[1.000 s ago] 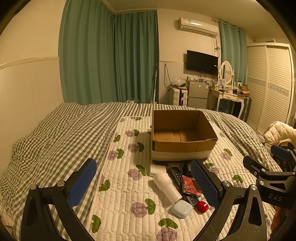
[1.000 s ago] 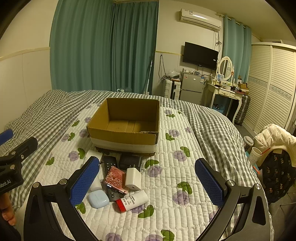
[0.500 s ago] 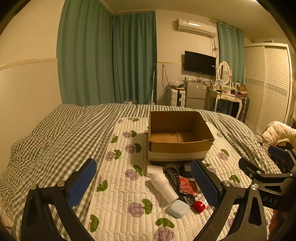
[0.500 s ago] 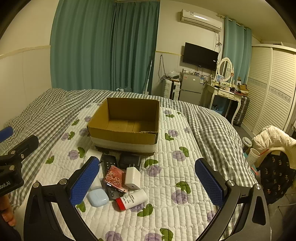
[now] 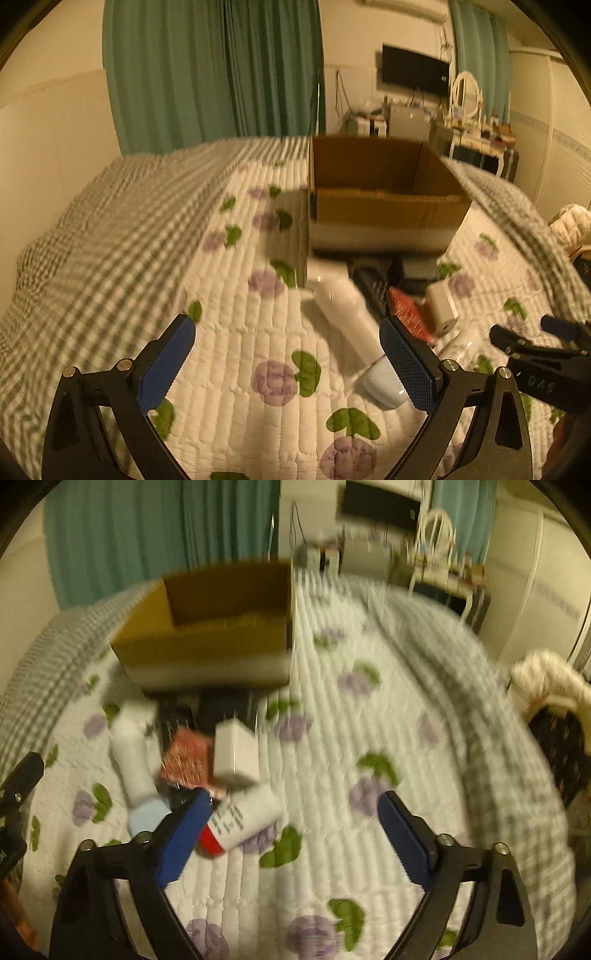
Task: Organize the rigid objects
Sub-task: 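Grasp the white-and-red tube with the right gripper while the left grasps the white bottle, then carry both items over the box and open both grippers to drop them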
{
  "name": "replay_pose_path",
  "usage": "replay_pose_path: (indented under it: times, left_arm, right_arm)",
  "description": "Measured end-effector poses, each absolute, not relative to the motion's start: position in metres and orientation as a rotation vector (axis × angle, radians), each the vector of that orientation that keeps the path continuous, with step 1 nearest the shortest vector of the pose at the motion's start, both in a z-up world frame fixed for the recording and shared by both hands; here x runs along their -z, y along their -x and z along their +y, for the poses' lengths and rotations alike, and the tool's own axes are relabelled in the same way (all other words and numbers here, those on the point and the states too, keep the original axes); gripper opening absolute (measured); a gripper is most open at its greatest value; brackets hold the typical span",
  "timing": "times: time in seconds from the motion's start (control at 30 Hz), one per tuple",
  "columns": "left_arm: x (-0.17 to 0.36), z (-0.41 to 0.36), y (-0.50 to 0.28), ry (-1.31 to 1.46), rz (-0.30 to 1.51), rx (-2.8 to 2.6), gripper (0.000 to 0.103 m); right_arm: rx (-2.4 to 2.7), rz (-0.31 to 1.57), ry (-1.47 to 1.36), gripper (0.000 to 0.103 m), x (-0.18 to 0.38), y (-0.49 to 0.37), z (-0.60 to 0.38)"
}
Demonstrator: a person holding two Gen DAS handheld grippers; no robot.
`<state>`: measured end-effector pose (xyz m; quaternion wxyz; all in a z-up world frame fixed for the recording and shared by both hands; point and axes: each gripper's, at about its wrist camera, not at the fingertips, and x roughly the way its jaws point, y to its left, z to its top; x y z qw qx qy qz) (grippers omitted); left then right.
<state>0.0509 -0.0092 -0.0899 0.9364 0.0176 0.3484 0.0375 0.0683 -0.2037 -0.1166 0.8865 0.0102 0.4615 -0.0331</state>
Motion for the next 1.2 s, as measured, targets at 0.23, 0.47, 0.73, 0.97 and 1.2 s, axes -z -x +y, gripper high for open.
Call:
replay_pose_path:
  times: [0.23,0.47,0.73,0.97,1.2]
  left_arm:
    - [0.117,-0.009,-0.070,-0.025,0.793,-0.074,0.095]
    - [0.126,-0.019,-0.088,-0.027,0.818,-0.030,0.095]
    - [0.150,-0.032,-0.127,0.057,0.906,0.003,0.079]
    - [0.162,-0.046,-0.145,0.035,0.962,0.052,0.051]
    - [0.126,-0.039,-0.110,0.033,0.887,0.094,0.045]
  right_arm:
    - [0.010,1.107,-0.117,0.077,0.164,-0.095,-0.185]
    - [0.027,1.074,-0.202,0.047,0.175,-0.100,-0.192]
    - [0.050,0.961,-0.163,0.038,0.145,-0.092,-0.210]
    - [0.017,0.956,-0.099,0.037,0.147,-0.095,-0.197]
    - [-0.005,0.910,-0.093,0.037,0.128,-0.085,-0.194]
